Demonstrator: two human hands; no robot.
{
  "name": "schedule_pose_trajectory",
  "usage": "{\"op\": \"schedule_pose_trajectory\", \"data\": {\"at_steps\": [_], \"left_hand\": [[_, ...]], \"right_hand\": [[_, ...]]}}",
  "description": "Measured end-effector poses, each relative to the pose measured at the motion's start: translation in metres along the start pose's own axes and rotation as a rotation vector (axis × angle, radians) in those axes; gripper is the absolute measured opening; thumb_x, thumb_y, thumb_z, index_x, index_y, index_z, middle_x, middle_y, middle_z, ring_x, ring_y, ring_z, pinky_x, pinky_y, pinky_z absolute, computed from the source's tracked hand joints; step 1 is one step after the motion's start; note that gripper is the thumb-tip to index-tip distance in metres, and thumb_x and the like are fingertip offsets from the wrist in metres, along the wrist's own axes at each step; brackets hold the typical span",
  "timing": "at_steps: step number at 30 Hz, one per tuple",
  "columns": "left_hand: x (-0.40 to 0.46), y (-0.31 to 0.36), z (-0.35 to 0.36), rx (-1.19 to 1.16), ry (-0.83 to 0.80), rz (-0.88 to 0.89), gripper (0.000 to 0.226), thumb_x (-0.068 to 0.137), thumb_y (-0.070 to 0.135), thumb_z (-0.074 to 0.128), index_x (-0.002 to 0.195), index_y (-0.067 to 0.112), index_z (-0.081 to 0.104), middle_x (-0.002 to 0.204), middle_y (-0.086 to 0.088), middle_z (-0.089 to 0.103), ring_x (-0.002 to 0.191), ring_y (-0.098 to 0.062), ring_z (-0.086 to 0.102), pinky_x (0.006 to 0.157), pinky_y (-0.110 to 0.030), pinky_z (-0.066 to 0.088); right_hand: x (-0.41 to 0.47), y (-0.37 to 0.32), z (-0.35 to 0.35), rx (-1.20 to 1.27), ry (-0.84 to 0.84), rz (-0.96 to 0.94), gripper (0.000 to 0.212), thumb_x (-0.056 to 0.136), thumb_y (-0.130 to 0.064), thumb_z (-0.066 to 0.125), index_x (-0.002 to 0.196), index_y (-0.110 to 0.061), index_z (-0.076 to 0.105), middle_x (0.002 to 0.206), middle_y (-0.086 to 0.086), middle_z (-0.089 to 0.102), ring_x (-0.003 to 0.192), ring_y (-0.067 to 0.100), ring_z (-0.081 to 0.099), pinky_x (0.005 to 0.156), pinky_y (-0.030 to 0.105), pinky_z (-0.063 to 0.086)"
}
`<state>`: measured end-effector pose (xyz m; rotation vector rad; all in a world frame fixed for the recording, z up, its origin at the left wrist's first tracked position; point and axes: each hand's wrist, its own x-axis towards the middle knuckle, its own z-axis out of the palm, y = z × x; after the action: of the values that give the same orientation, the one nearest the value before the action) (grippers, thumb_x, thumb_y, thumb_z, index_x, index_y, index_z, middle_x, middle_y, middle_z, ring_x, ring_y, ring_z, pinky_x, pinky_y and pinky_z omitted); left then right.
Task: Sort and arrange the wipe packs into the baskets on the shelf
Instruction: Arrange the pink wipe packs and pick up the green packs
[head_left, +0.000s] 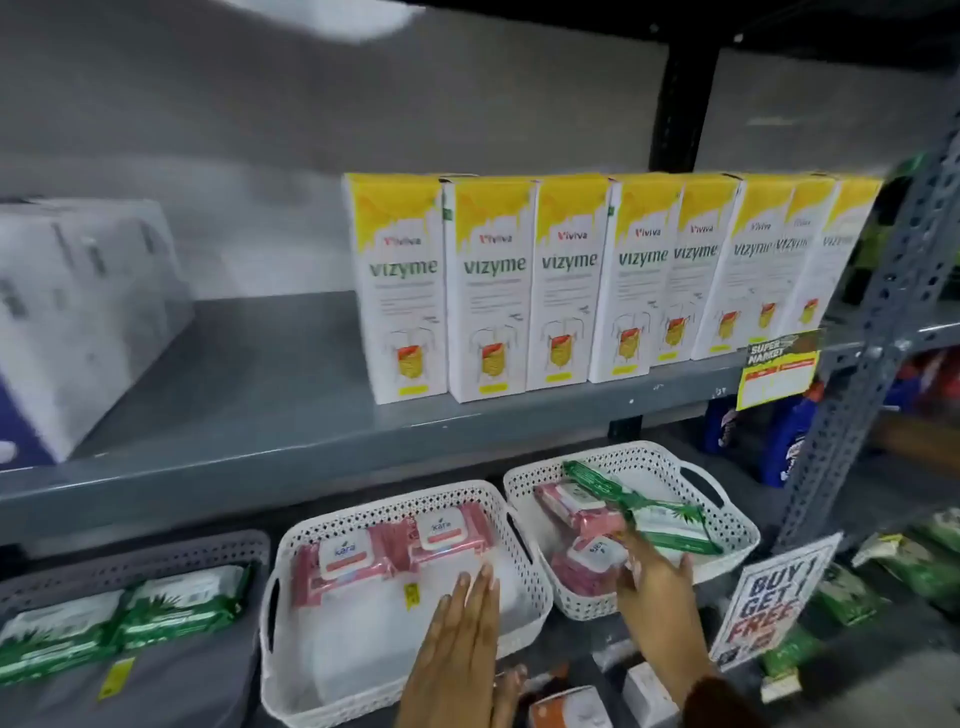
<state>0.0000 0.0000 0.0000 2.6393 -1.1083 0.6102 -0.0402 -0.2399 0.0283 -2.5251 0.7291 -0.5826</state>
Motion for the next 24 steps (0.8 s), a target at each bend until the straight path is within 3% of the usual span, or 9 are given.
{"op": "schedule_pose_trajectory", "data": {"at_steps": [2, 4, 6, 9, 11, 14, 18, 21, 24], "left_hand": [[0.015, 0.009, 0.019, -0.014, -0.072, -0.031, 0.073, 0.093, 0.055, 0.017, 0.145, 0.004, 0.019, 0.158, -0.007, 0.006, 0.142, -0.026, 0.012, 0.110, -0.036, 0.013], [0.019, 0.014, 0.039, -0.020, -0.140, -0.051, 0.074, 0.092, 0.059, 0.019, 0.143, 0.006, 0.022, 0.156, -0.005, 0.010, 0.145, -0.024, 0.005, 0.110, -0.035, 0.013], [0.023, 0.018, 0.054, -0.005, -0.161, -0.065, 0.074, 0.090, 0.058, 0.030, 0.143, 0.006, 0.025, 0.153, -0.006, 0.015, 0.145, -0.024, 0.004, 0.111, -0.035, 0.013], [0.025, 0.024, 0.060, 0.075, -0.176, -0.074, 0.067, 0.089, 0.052, 0.035, 0.137, 0.006, 0.038, 0.151, -0.007, 0.026, 0.139, -0.028, 0.021, 0.111, -0.036, 0.013], [0.021, 0.024, 0.058, 0.063, -0.192, -0.128, 0.063, 0.088, 0.050, 0.038, 0.135, 0.008, 0.044, 0.147, -0.006, 0.042, 0.135, -0.028, 0.036, 0.110, -0.035, 0.015], [0.011, 0.019, 0.051, 0.050, -0.200, -0.256, 0.063, 0.092, 0.052, 0.030, 0.136, 0.010, 0.047, 0.143, -0.003, 0.048, 0.132, -0.025, 0.042, 0.109, -0.034, 0.016], [-0.002, 0.002, 0.037, 0.078, -0.254, -0.370, 0.068, 0.093, 0.056, 0.020, 0.138, 0.011, 0.046, 0.145, -0.002, 0.046, 0.134, -0.024, 0.038, 0.110, -0.033, 0.013], [-0.012, -0.008, 0.030, 0.091, -0.284, -0.413, 0.067, 0.094, 0.053, 0.019, 0.139, 0.010, 0.045, 0.146, -0.002, 0.044, 0.132, -0.026, 0.042, 0.111, -0.034, 0.013], [-0.017, -0.013, 0.029, 0.089, -0.243, -0.485, 0.066, 0.096, 0.050, 0.017, 0.139, 0.010, 0.044, 0.145, -0.003, 0.045, 0.131, -0.027, 0.044, 0.109, -0.035, 0.016]], "right_hand": [[0.026, 0.013, -0.004, 0.065, -0.120, 0.077, 0.034, 0.085, -0.010, 0.068, 0.117, -0.020, 0.066, 0.073, -0.005, 0.069, 0.063, 0.007, 0.058, 0.100, 0.040, 0.047], [0.048, 0.016, -0.005, 0.150, -0.260, 0.090, 0.026, 0.084, -0.016, 0.072, 0.109, -0.023, 0.070, 0.088, -0.002, 0.074, 0.075, 0.012, 0.066, 0.079, 0.031, 0.054], [0.064, 0.020, 0.002, 0.239, -0.396, 0.072, 0.026, 0.078, -0.018, 0.080, 0.101, -0.025, 0.070, 0.088, -0.007, 0.072, 0.076, 0.007, 0.068, 0.072, 0.027, 0.056], [0.080, 0.026, 0.010, 0.226, -0.537, 0.056, 0.035, 0.071, -0.014, 0.084, 0.099, -0.024, 0.065, 0.088, -0.012, 0.065, 0.079, 0.005, 0.066, 0.074, 0.026, 0.058], [0.087, 0.027, 0.013, 0.214, -0.544, 0.049, 0.036, 0.068, -0.018, 0.086, 0.095, -0.026, 0.063, 0.085, -0.011, 0.067, 0.073, 0.002, 0.065, 0.063, 0.019, 0.056], [0.094, 0.027, 0.007, 0.215, -0.531, 0.030, 0.037, 0.066, -0.021, 0.087, 0.089, -0.024, 0.058, 0.080, -0.008, 0.068, 0.056, 0.002, 0.066, 0.044, 0.012, 0.045], [0.103, 0.018, -0.019, 0.334, -0.597, 0.078, 0.038, 0.064, -0.017, 0.088, 0.089, -0.013, 0.059, 0.075, 0.001, 0.072, 0.053, 0.006, 0.069, 0.045, 0.019, 0.050], [0.105, 0.004, -0.044, 0.401, -0.682, 0.030, 0.041, 0.063, -0.012, 0.089, 0.091, -0.007, 0.060, 0.069, -0.012, 0.075, 0.061, 0.002, 0.070, 0.057, 0.021, 0.052], [0.098, -0.021, -0.058, 0.415, -0.756, -0.116, 0.045, 0.058, -0.012, 0.092, 0.088, -0.021, 0.060, 0.083, -0.013, 0.076, 0.075, -0.002, 0.071, 0.065, 0.020, 0.053]]}}
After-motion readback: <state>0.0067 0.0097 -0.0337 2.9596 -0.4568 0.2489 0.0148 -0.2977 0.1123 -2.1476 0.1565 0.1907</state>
